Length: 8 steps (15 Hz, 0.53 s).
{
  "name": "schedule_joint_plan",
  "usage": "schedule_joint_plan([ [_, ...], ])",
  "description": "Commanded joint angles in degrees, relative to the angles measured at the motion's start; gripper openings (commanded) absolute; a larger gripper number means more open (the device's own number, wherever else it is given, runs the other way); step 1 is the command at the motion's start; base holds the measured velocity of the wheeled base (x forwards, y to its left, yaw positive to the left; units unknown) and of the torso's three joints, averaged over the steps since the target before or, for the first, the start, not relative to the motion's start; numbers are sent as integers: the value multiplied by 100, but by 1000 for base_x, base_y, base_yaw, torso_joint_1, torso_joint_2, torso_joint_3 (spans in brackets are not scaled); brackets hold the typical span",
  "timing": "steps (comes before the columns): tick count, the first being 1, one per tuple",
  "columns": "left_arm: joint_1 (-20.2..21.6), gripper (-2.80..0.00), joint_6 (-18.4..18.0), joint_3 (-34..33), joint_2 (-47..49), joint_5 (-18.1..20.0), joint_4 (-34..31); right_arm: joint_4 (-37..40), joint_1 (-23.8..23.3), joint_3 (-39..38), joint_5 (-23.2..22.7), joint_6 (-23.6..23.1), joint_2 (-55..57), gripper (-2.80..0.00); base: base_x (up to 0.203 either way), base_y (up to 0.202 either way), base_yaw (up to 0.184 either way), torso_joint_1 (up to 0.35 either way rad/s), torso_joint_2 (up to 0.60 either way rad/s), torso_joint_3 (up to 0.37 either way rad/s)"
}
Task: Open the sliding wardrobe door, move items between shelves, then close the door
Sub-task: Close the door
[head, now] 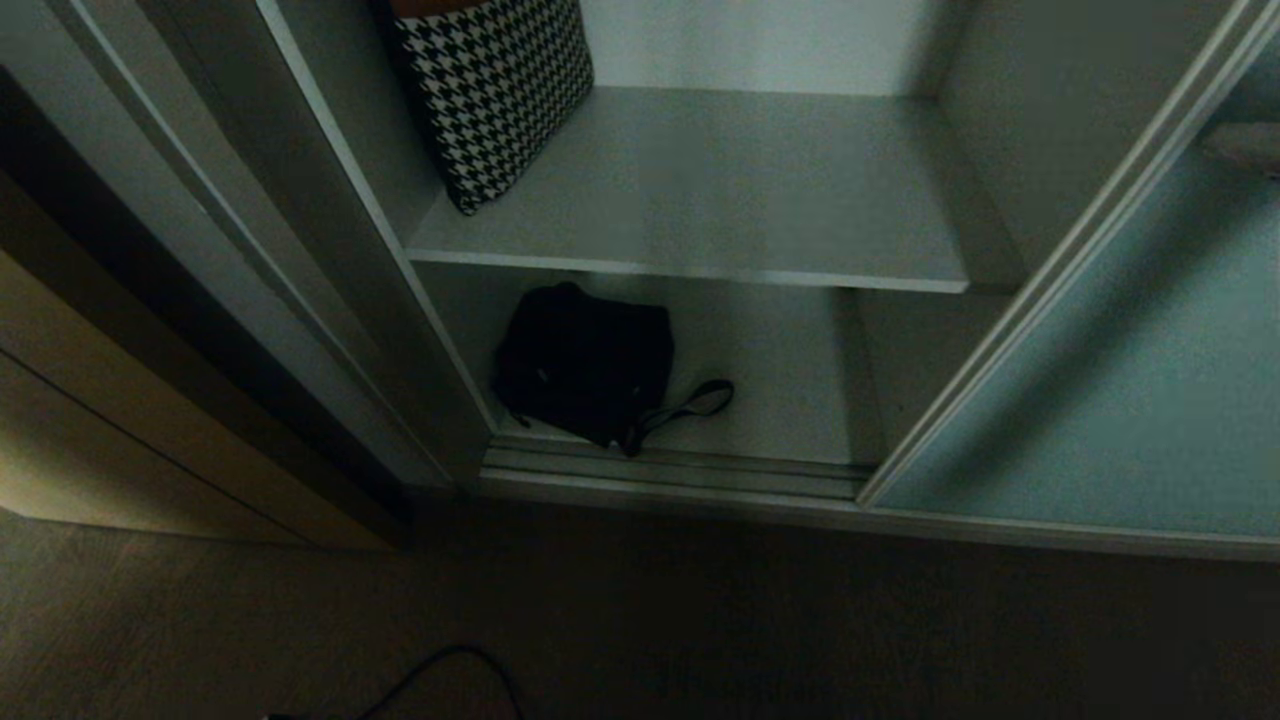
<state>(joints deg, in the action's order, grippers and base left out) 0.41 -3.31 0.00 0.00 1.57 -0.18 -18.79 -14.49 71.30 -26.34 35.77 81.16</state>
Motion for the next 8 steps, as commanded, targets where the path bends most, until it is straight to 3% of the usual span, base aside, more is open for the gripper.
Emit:
schedule_joint_plan([
  [1, 2, -280, -3, 0, 7, 1, 1, -11, -1, 9, -11, 18, 115, -280, 0, 0, 0, 0, 0, 0],
  [8, 2, -280, -3, 0, 0, 1, 1, -11, 41, -20, -20, 18, 225, -280, 0, 0, 0, 0, 0, 0],
])
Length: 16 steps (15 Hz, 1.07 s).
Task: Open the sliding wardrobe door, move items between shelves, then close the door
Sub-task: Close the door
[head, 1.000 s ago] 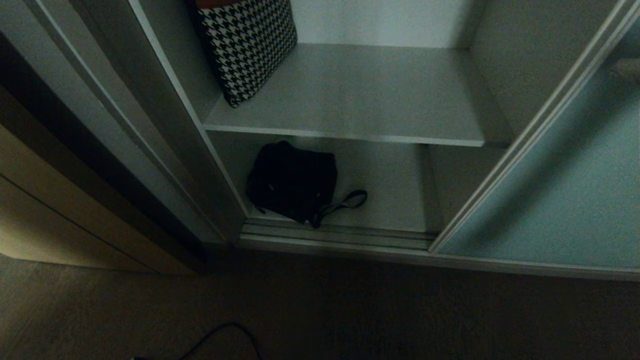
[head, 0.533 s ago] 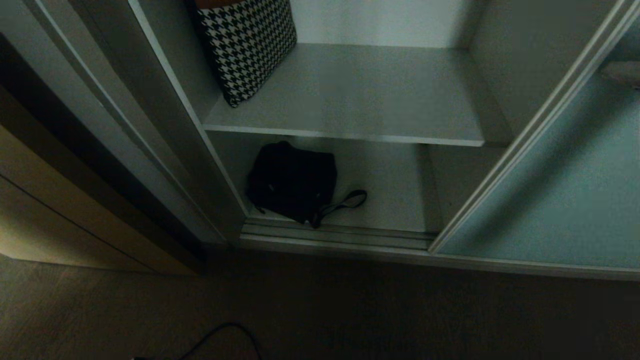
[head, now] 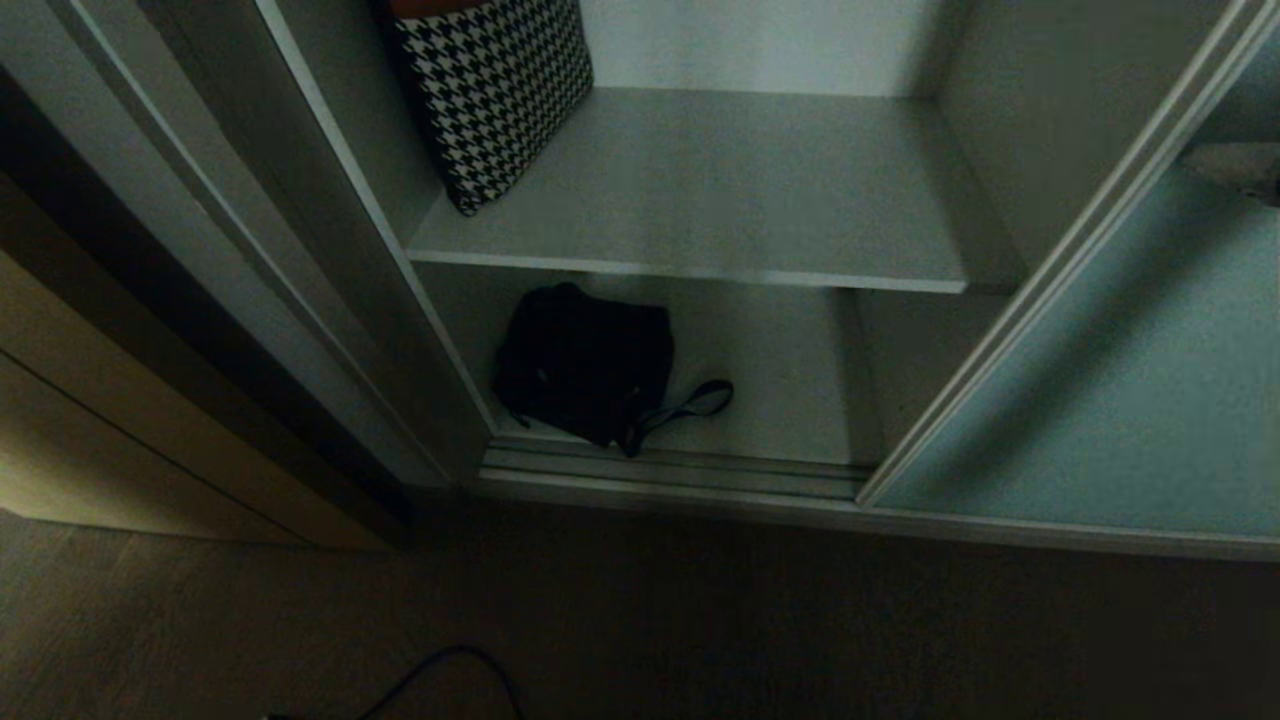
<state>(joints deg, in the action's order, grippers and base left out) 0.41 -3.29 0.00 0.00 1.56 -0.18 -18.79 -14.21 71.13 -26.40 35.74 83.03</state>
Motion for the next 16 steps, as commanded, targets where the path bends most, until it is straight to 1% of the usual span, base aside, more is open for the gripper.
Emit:
schedule_joint_plan([
  [1, 2, -280, -5, 0, 8, 2, 1, -11, 50, -20, -15, 20, 43, -280, 0, 0, 0, 0, 0, 0],
  [7, 2, -280, -5, 0, 0, 2, 1, -11, 345, 15, -14, -15, 79, -280, 0, 0, 0, 0, 0, 0],
  [12, 2, -280, -5, 0, 3, 2, 1, -216, 756, 23, 28, -23, 143, -280, 0, 0, 0, 0, 0, 0],
  [15, 2, -280, -5, 0, 9, 2, 1, -223, 1154, -5, 37, -41, 38, -280, 0, 0, 0, 0, 0, 0],
  [16, 2, -280, -5, 0, 9, 2, 1, -224, 1419, -54, 49, -47, -22, -280, 0, 0, 0, 0, 0, 0],
])
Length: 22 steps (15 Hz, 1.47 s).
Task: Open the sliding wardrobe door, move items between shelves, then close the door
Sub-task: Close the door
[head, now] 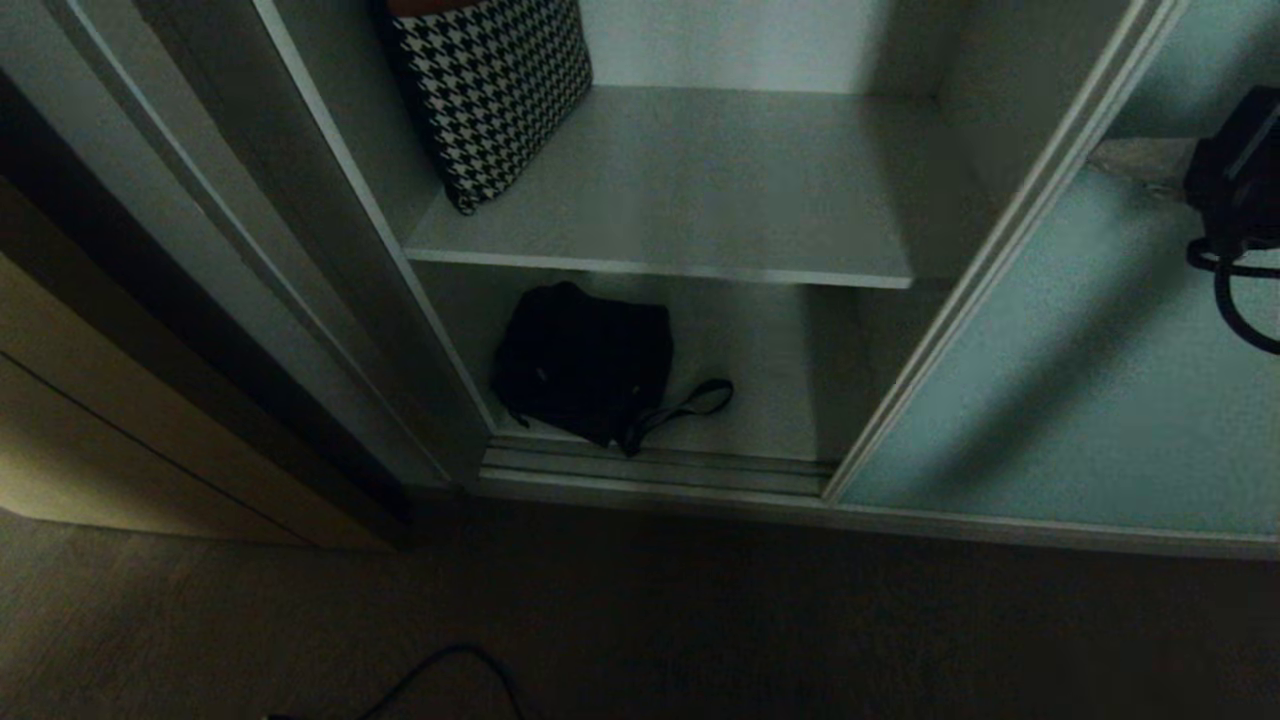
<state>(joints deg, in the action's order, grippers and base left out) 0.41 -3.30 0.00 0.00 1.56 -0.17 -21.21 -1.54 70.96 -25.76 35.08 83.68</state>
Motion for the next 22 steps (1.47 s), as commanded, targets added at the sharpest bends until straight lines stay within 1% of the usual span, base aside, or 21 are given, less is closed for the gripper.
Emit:
schedule_joint_plan([
  [1, 2, -280, -4, 0, 8, 2, -1, 18, 402, -85, 3, 16, -145, -280, 0, 0, 0, 0, 0, 0],
  [2, 2, -280, -4, 0, 0, 2, -1, 18, 636, -156, 27, -13, -203, -280, 0, 0, 0, 0, 0, 0],
  [4, 2, -280, -4, 0, 6, 2, -1, 20, 982, -379, 50, -300, -426, -280, 0, 0, 0, 0, 0, 0],
  [6, 2, -280, -4, 0, 5, 2, -1, 21, 1270, -642, 38, -380, -797, -280, 0, 0, 0, 0, 0, 0],
  [8, 2, -280, -4, 0, 0, 2, -1, 35, 1434, -796, 8, -375, -1225, -280, 0, 0, 0, 0, 0, 0],
  [12, 2, -280, -4, 0, 0, 2, -1, 116, 1497, -899, -5, -345, -1777, -280, 0, 0, 0, 0, 0, 0],
  [22, 2, -280, -4, 0, 8, 2, -1, 100, 1508, -1463, 48, -405, -1987, -280, 0, 0, 0, 0, 0, 0],
])
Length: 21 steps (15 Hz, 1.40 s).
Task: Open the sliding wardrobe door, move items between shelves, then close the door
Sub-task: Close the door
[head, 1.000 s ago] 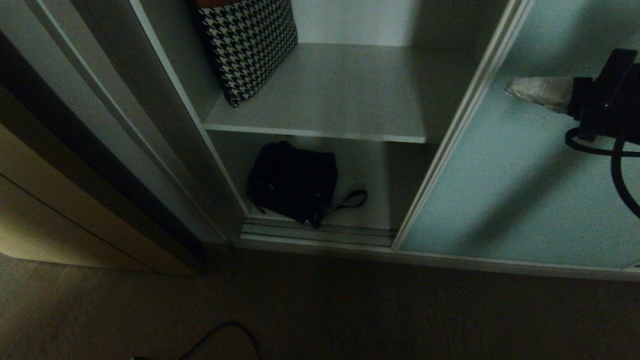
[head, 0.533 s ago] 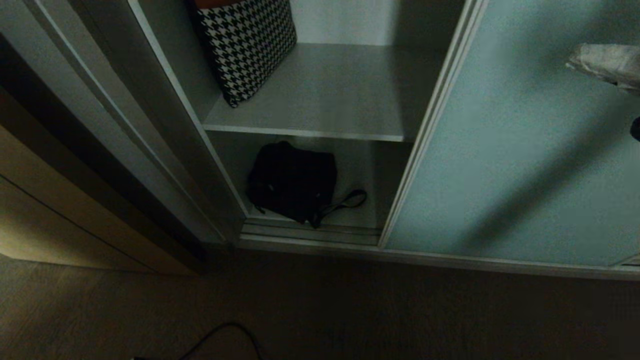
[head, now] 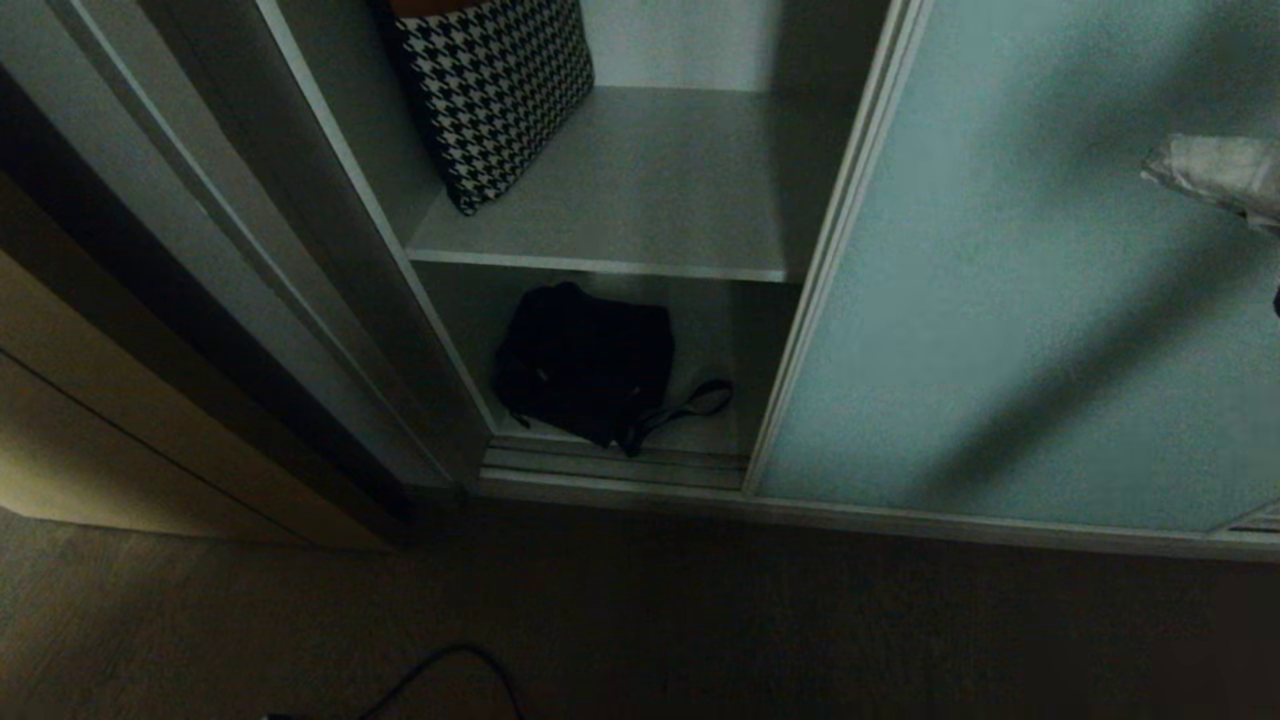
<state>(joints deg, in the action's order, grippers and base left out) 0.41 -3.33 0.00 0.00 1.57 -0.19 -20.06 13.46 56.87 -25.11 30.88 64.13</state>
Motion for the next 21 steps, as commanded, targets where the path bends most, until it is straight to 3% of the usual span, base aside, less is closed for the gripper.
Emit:
schedule_joint_plan([
  [1, 2, -280, -1, 0, 3, 1, 2, -32, 63, -91, -19, 7, -20, -280, 0, 0, 0, 0, 0, 0],
  [7, 2, -280, -1, 0, 9, 1, 2, -83, 451, -80, 267, -664, 592, -280, 0, 0, 0, 0, 0, 0],
  [9, 2, -280, -1, 0, 0, 1, 2, -354, 523, -61, 536, -1028, 1015, -280, 0, 0, 0, 0, 0, 0],
  [12, 2, -280, -1, 0, 2, 1, 2, -998, 644, 157, 810, -1194, 1485, -280, 0, 0, 0, 0, 0, 0],
  [16, 2, -280, -1, 0, 7, 1, 2, -1086, 692, 465, 940, -1832, 1967, -280, 0, 0, 0, 0, 0, 0],
  [21, 2, -280, -1, 0, 0, 1, 2, -1408, 912, 744, 1494, -1890, 2477, -280, 0, 0, 0, 0, 0, 0],
])
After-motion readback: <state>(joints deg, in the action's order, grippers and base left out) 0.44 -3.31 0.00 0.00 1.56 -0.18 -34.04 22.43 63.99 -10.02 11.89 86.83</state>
